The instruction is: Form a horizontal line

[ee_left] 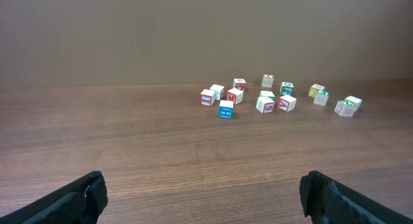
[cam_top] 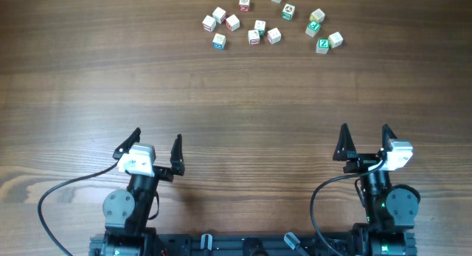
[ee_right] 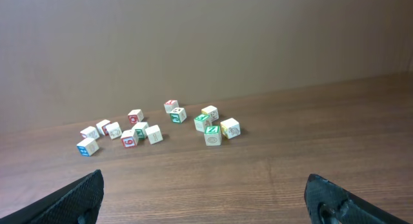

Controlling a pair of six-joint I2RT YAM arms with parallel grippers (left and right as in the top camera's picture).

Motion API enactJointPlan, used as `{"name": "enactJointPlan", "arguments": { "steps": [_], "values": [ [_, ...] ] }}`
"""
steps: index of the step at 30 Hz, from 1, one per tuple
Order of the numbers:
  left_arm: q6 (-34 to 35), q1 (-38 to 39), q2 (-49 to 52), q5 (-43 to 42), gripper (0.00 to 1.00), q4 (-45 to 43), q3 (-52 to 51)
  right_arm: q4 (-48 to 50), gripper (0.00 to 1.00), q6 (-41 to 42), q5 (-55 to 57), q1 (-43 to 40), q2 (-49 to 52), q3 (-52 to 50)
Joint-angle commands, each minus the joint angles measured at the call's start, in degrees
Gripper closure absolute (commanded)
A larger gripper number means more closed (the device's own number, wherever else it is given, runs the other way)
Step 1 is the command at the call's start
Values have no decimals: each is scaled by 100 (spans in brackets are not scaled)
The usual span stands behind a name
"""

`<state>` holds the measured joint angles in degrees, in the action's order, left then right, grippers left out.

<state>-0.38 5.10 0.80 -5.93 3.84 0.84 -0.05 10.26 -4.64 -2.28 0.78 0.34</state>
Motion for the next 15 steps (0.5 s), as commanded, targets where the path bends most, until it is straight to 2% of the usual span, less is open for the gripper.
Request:
{"name": "enactJointPlan", "arguments": {
  "steps": [1, 15],
  "values": [
    [-90, -39, -42, -68, 0, 0, -52, 13, 0, 37, 76, 24, -35, -4],
    [-90, -39, -42, -66, 0, 0, -52, 13, 0, 37, 76, 24, -35, -4]
  ]
}}
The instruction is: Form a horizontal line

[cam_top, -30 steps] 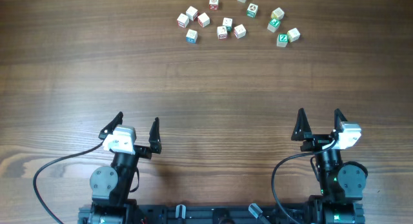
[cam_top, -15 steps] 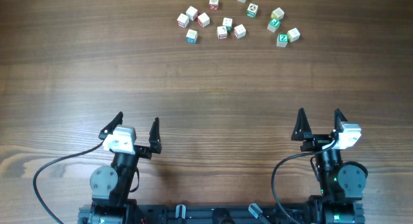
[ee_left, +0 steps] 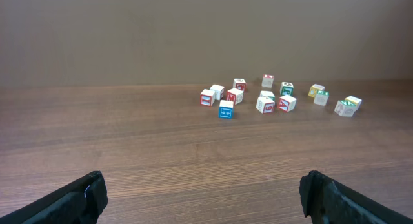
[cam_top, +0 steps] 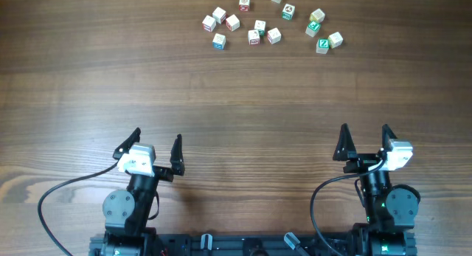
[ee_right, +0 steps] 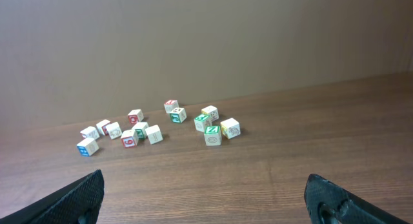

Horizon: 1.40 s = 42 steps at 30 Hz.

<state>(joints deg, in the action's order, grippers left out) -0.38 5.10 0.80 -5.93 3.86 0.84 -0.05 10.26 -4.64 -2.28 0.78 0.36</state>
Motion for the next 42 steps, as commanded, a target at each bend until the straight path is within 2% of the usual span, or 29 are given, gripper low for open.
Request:
{"name": "enactJointPlan", "arguments": {
  "steps": [1, 33, 37, 42],
  "values": [
    [-90, -39, -42, -68, 0, -2, -52, 13, 0, 35, 76, 24, -35, -7],
    [-94, -39, -42, -57, 0, -57, -52, 13, 0, 37, 76, 24, -35, -7],
    [-68, -35, -42, -118, 0, -605, -17, 13, 0, 37, 76, 24, -35, -7],
    [-68, -35, 46, -284, 0, -164, 367, 13, 0, 37, 76, 24, -35, -7]
  ]
}}
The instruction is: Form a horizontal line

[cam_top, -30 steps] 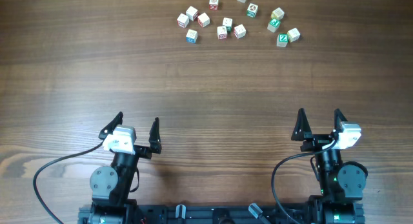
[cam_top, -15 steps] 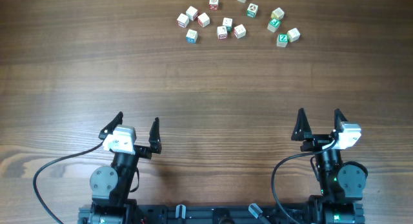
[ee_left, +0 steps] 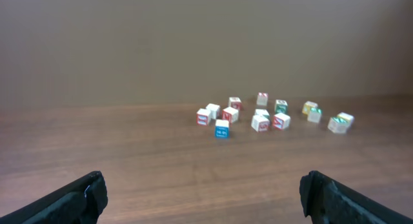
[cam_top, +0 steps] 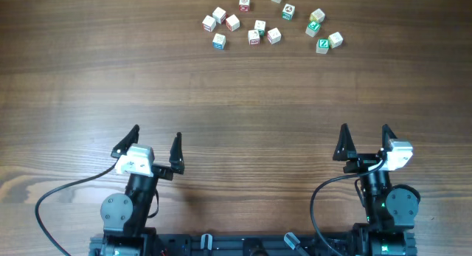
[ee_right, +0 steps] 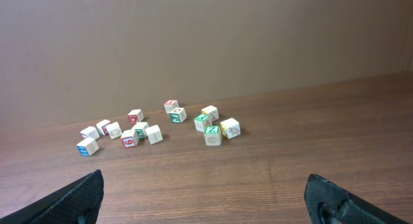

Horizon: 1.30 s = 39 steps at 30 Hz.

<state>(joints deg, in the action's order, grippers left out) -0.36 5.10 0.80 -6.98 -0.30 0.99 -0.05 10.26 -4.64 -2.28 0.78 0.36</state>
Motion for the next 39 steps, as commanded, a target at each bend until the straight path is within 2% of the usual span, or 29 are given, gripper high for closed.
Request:
{"name": "enactJointPlan", "arguments": {
  "steps": [1, 8, 17, 28, 34, 37, 39],
  "values": [
    [-70, -35, 122, -179, 0, 339, 426, 13, 0, 37, 76, 24, -35, -7],
    [-68, -35, 579, -184, 0, 313, 562, 13, 0, 35, 76, 24, -35, -7],
    [-44, -35, 619, -262, 0, 249, 968, 13, 0, 37, 76, 24, -35, -7],
    [-24, -35, 1088, -264, 0, 876, 1980, 11, 0, 37, 76, 24, -35, -7],
    [-26, -35, 2184, -531, 0, 1606, 3316, 13, 0, 37, 76, 24, -35, -7],
    [-31, -35, 2817, -608, 0, 2332, 4242, 13, 0, 37, 76, 24, -35, -7],
    [-31, -35, 3213, -964, 0, 2879, 4876, 13, 0, 35, 76, 24, -35, -7]
  ]
}}
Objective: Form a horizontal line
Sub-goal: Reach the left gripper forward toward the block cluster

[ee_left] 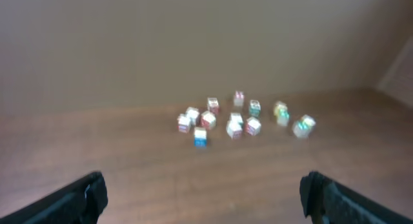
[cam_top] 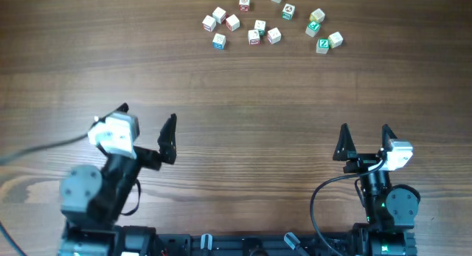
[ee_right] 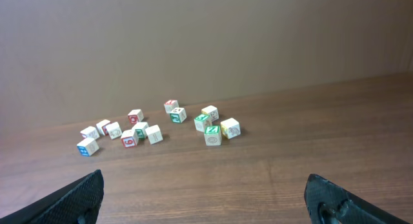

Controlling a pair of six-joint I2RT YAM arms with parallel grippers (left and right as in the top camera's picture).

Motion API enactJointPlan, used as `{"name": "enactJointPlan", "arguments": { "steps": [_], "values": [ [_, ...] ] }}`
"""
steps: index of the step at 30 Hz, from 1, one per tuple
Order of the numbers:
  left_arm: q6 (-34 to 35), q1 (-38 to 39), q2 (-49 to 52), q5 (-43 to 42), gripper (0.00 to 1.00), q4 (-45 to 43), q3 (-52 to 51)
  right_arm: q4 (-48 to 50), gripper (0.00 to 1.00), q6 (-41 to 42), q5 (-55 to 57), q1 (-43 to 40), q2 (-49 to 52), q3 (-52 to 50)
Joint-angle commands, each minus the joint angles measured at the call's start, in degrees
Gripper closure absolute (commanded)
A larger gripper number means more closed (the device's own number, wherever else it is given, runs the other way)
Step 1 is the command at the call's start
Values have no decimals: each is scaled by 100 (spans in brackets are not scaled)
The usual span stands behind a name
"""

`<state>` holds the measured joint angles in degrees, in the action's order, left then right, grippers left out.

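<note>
Several small letter blocks [cam_top: 259, 25] lie scattered in a loose cluster at the far middle of the wooden table [cam_top: 243, 94]; they also show in the left wrist view as blocks [ee_left: 233, 121] and in the right wrist view as blocks [ee_right: 147, 130]. My left gripper [cam_top: 146, 122] is raised near the front left, open and empty, far from the blocks. My right gripper [cam_top: 363, 139] stands open and empty at the front right. The left wrist view is blurred.
A plain brown wall [ee_right: 206, 43] rises behind the table's far edge. A blue-faced block [cam_top: 219, 40] sits at the near left of the cluster, a green-faced one [cam_top: 322, 44] at the near right.
My left arm has lifted and shifted a little left and forward, its gripper still open; the blocks look smaller and blurred in its view. The right arm and the blocks have not moved.
Both grippers stood open at the front of the table with the blocks scattered far off, unchanged over the first two moments. Then the left wrist view shifted slightly. Now the left arm is raised higher; the blocks stay untouched.
</note>
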<state>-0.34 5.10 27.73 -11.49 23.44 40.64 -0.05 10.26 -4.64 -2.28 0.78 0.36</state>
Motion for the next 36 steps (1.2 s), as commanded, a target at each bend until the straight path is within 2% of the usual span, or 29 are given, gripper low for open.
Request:
{"name": "enactJointPlan", "arguments": {
  "steps": [1, 6, 10, 16, 21, 26, 31, 36],
  "values": [
    [-33, -35, 627, -728, 0, 660, 1073, 13, 0, 35, 76, 24, -35, -7],
    [48, -35, 857, -1519, 0, 608, 1178, 13, 0, 35, 76, 24, -35, -7],
    [151, -35, 1379, -1526, 0, 487, 1384, 13, 0, 35, 76, 24, -35, -7],
    [734, -35, 3067, -1530, 0, 603, 2647, 13, 0, 37, 76, 24, -35, -7],
    [743, 116, 4194, -1528, 0, 726, 3552, 13, 0, 37, 76, 24, -35, -7],
    [675, 498, 4964, -1141, 0, 297, 3707, 13, 0, 35, 76, 24, -35, -7],
    [678, 566, 5418, -708, 0, -76, 3707, 13, 0, 37, 76, 24, -35, -7],
    [715, 566, 5565, -424, 0, -1064, 3707, 13, 0, 35, 76, 24, -35, -7]
  ]
}}
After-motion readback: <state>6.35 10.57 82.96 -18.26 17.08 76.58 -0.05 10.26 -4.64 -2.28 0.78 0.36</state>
